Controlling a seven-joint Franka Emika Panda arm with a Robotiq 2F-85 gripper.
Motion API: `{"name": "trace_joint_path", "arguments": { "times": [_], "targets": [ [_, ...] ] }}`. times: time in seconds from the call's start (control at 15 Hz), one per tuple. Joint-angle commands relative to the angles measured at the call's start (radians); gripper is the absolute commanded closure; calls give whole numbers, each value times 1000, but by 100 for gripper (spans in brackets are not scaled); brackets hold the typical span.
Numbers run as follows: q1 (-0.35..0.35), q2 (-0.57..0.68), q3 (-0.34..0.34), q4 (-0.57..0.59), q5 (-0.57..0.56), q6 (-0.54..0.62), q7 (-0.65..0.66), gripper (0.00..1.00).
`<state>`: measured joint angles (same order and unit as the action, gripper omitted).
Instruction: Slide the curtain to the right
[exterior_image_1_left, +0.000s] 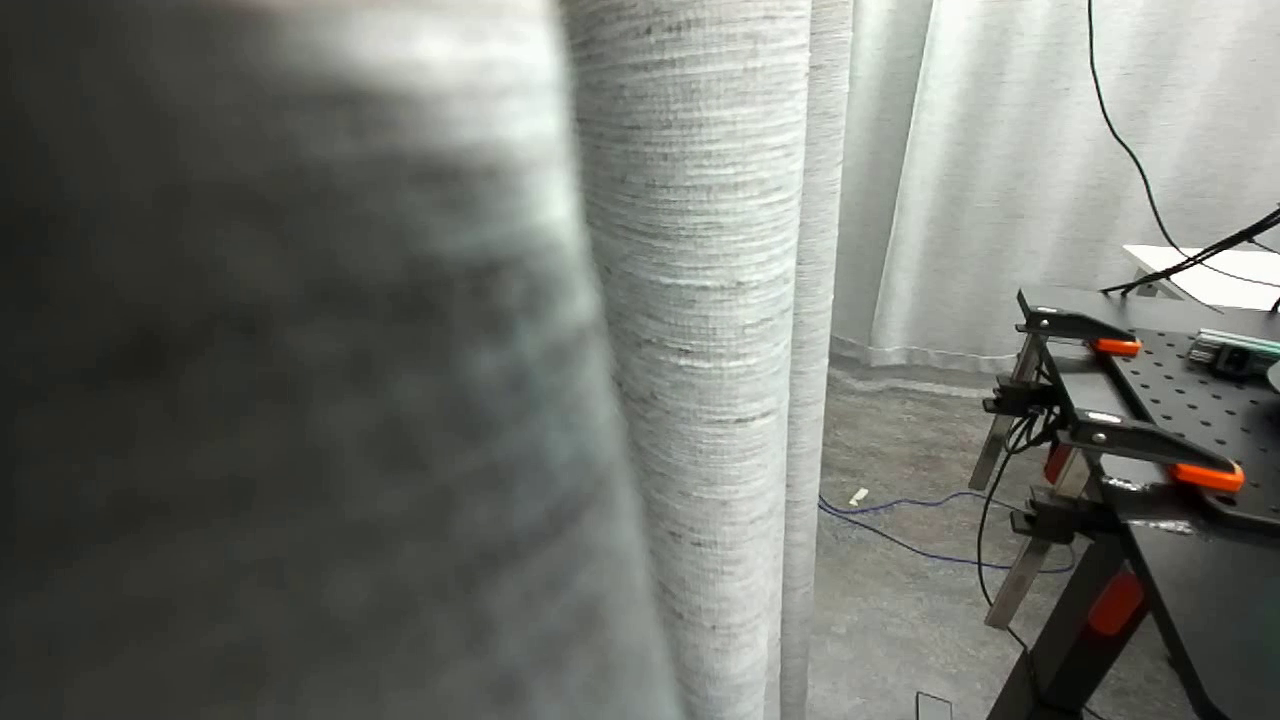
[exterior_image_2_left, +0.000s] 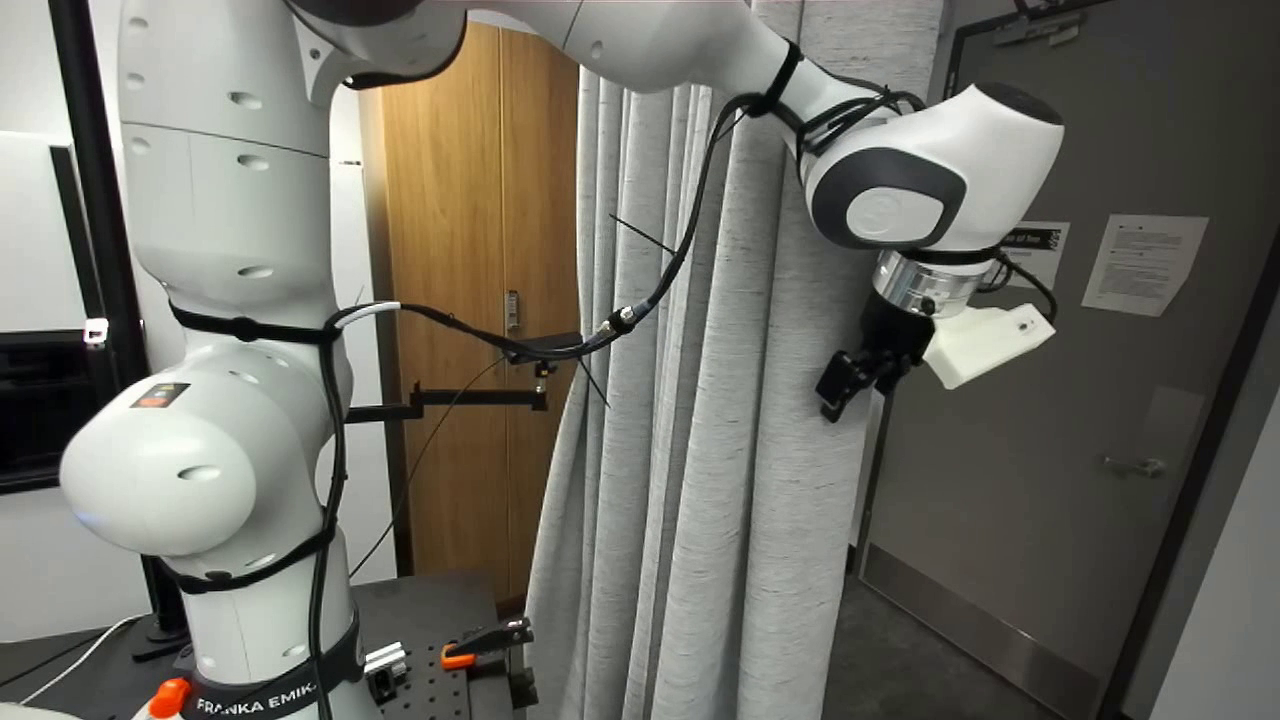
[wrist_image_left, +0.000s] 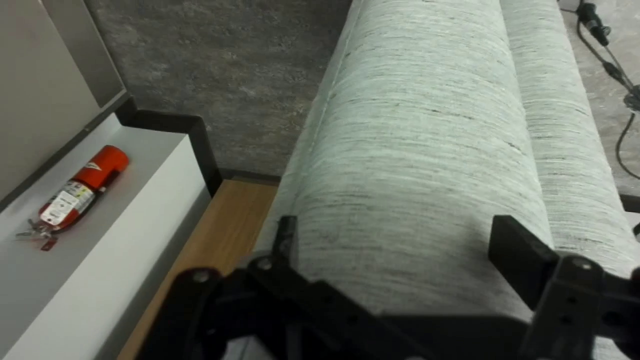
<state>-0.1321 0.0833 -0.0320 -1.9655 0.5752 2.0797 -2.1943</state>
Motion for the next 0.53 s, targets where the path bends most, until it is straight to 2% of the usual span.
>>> {"name": "trace_joint_path", "arguments": {
  "times": [0.0, 0.2, 0.47],
  "targets": [
    [0, 19, -15, 56, 61, 62, -8, 1],
    [1, 53, -21, 107, 43, 36, 23, 2],
    [0, 102, -14, 150, 4, -61, 62, 3]
  ]
}}
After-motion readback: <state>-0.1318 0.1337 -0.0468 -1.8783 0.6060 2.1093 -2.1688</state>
